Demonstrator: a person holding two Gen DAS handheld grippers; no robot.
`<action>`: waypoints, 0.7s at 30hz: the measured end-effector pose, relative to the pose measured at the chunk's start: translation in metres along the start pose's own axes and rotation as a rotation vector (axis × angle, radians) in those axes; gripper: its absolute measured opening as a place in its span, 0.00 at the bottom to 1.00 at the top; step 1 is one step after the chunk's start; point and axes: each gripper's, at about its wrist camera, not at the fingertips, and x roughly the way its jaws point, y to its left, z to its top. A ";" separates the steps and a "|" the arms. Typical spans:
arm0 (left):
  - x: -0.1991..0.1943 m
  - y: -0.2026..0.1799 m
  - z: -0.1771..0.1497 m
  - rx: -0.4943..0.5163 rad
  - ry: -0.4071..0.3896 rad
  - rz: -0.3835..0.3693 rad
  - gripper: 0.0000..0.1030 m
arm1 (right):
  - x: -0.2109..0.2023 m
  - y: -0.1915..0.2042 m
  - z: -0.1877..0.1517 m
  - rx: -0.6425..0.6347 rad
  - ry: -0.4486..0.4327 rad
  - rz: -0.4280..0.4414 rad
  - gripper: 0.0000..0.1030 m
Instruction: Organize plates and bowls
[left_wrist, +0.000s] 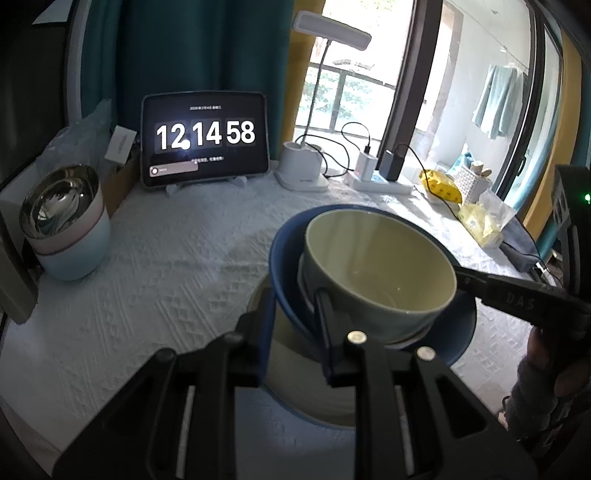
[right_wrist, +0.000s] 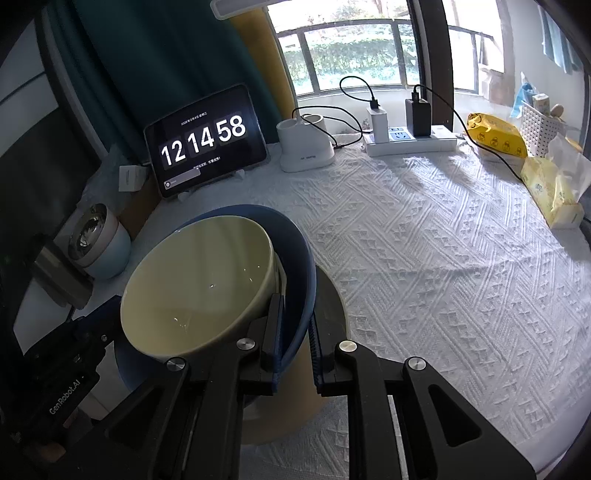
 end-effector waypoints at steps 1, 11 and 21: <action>0.000 -0.001 0.001 0.002 0.002 0.004 0.21 | 0.000 0.000 0.000 -0.001 -0.001 -0.001 0.16; 0.003 -0.002 0.004 0.050 0.007 0.013 0.24 | -0.001 -0.001 0.001 -0.022 -0.005 -0.021 0.16; 0.001 -0.006 0.004 0.056 0.019 0.069 0.32 | -0.011 -0.005 0.002 -0.044 -0.008 -0.050 0.37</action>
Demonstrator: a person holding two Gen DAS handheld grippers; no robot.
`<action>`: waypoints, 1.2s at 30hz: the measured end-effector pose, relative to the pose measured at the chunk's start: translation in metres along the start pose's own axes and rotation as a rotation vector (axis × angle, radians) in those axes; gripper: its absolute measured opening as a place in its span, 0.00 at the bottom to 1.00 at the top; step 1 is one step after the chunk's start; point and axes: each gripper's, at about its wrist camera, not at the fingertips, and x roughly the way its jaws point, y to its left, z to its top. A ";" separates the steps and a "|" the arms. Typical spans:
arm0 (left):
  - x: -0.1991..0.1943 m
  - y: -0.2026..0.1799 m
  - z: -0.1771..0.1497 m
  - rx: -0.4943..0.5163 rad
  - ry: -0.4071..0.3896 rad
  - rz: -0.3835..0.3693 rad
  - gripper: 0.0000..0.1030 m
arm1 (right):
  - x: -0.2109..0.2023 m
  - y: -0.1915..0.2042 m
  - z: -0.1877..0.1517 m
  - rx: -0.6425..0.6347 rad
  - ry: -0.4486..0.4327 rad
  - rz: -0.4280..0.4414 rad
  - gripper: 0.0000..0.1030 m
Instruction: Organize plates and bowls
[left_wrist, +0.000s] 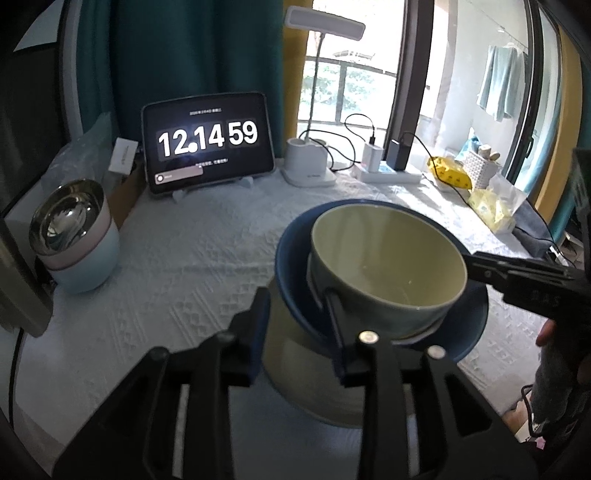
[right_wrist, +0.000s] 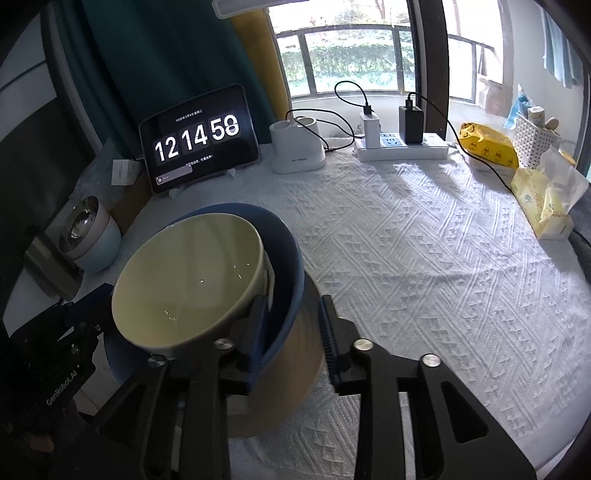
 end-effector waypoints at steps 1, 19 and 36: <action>-0.002 -0.001 0.000 -0.001 -0.007 0.013 0.34 | -0.004 -0.002 -0.001 0.001 -0.009 -0.002 0.42; -0.068 -0.044 0.016 0.005 -0.191 -0.040 0.49 | -0.075 -0.032 -0.005 0.027 -0.140 -0.053 0.50; -0.126 -0.091 0.026 0.071 -0.352 -0.105 0.72 | -0.151 -0.048 -0.015 0.010 -0.296 -0.150 0.51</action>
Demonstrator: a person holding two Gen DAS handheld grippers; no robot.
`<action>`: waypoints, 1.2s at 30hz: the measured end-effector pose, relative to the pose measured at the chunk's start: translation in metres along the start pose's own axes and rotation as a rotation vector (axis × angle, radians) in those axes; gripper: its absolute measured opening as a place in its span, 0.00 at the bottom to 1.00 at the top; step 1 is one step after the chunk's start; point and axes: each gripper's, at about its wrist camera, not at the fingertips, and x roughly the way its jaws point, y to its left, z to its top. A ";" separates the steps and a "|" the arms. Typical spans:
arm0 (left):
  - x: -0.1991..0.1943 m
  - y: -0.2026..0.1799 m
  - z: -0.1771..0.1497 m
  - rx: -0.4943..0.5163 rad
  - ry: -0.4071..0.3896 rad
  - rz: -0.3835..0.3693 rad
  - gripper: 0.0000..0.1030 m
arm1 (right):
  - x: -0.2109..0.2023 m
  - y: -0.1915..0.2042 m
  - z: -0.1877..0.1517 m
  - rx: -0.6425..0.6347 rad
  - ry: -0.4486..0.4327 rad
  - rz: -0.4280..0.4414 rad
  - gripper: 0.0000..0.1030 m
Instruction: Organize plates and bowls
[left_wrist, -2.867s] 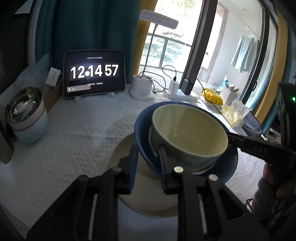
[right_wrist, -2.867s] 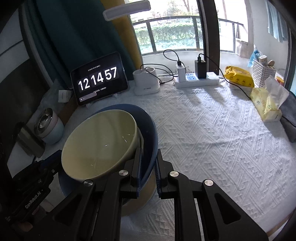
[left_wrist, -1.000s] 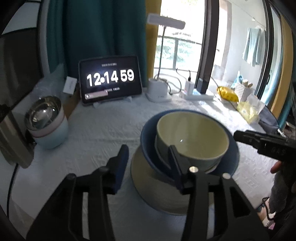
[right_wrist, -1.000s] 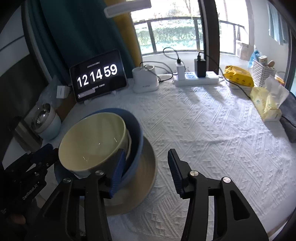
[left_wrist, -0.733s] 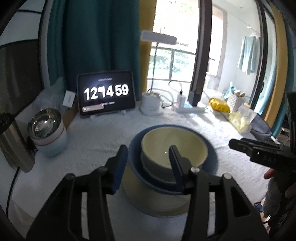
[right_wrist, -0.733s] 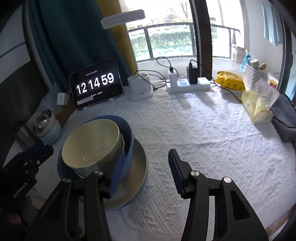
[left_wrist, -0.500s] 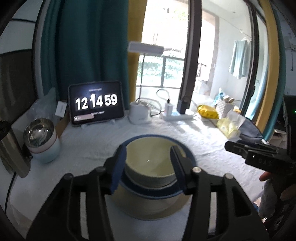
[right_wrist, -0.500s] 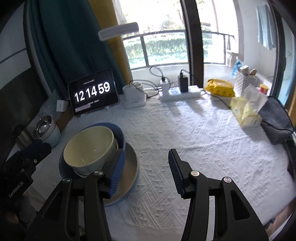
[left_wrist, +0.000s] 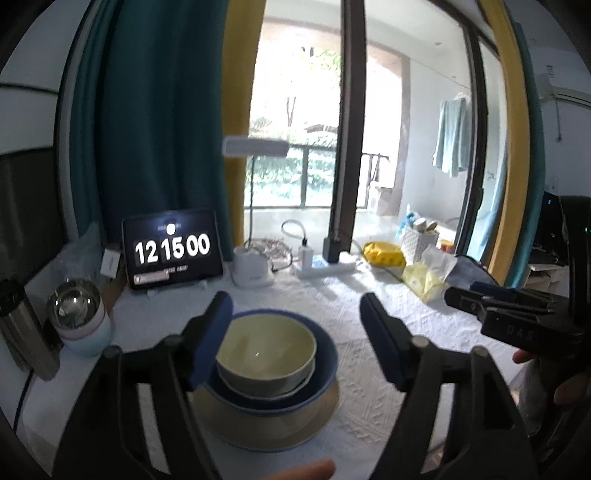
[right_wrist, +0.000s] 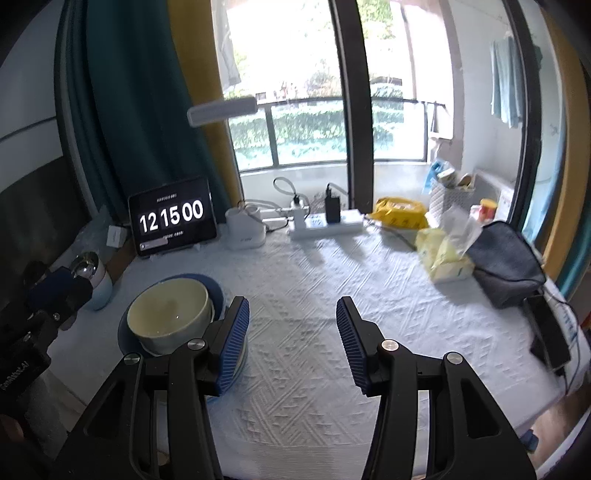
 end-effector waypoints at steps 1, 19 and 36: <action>-0.004 -0.003 0.002 0.004 -0.010 -0.006 0.73 | -0.005 -0.002 0.001 0.000 -0.011 -0.002 0.51; -0.067 -0.036 0.047 0.064 -0.251 -0.032 0.86 | -0.084 0.004 0.018 -0.096 -0.281 -0.086 0.67; -0.084 -0.026 0.055 0.051 -0.278 0.042 0.90 | -0.116 0.013 0.031 -0.104 -0.356 -0.110 0.75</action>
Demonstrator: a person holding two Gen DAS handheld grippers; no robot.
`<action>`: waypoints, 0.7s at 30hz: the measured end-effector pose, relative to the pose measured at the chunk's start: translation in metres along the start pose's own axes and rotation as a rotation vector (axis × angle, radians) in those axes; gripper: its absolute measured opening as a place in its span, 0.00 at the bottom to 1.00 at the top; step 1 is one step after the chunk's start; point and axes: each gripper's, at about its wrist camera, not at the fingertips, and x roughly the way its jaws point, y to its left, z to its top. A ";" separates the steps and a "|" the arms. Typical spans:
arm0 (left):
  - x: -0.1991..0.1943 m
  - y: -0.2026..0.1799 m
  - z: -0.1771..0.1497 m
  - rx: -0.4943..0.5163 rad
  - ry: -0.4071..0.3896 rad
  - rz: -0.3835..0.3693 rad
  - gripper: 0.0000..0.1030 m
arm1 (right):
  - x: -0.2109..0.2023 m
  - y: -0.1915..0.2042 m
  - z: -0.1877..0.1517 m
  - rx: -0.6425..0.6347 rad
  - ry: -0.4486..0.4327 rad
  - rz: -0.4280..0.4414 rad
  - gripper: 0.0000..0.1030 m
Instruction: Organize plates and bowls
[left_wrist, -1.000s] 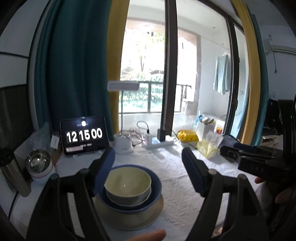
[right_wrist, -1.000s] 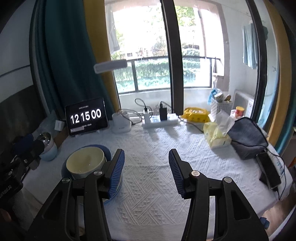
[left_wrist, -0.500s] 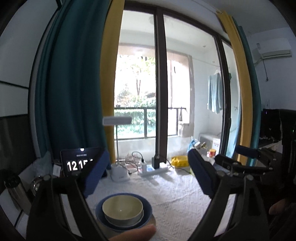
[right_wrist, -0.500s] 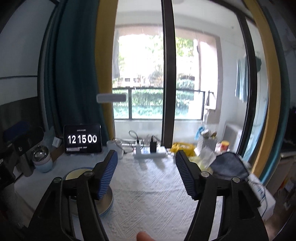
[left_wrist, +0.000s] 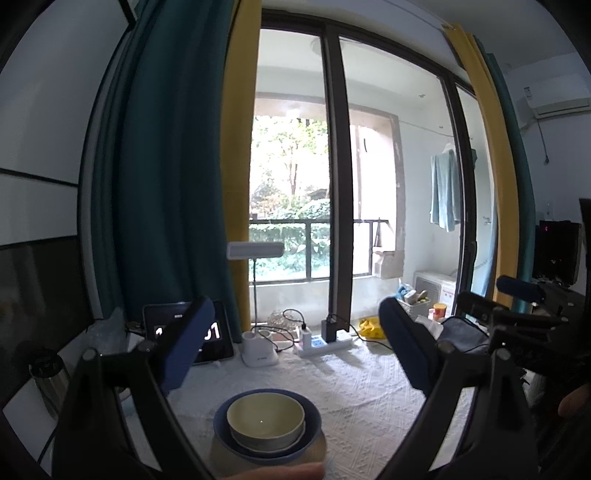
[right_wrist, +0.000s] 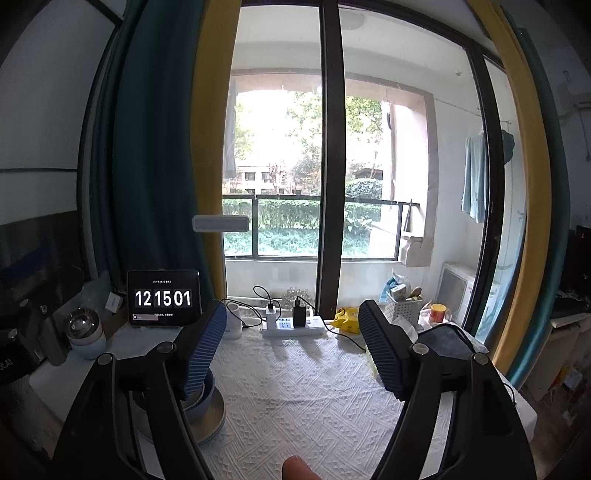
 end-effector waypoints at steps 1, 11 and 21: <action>0.000 0.001 -0.001 -0.003 0.004 0.001 0.90 | -0.001 0.001 -0.001 -0.001 0.000 0.000 0.75; 0.002 0.000 -0.002 -0.003 0.028 0.003 0.90 | 0.000 0.004 -0.001 -0.005 0.003 0.006 0.75; 0.001 0.004 -0.005 -0.017 0.051 0.009 0.90 | 0.002 0.004 -0.001 0.004 0.011 0.009 0.75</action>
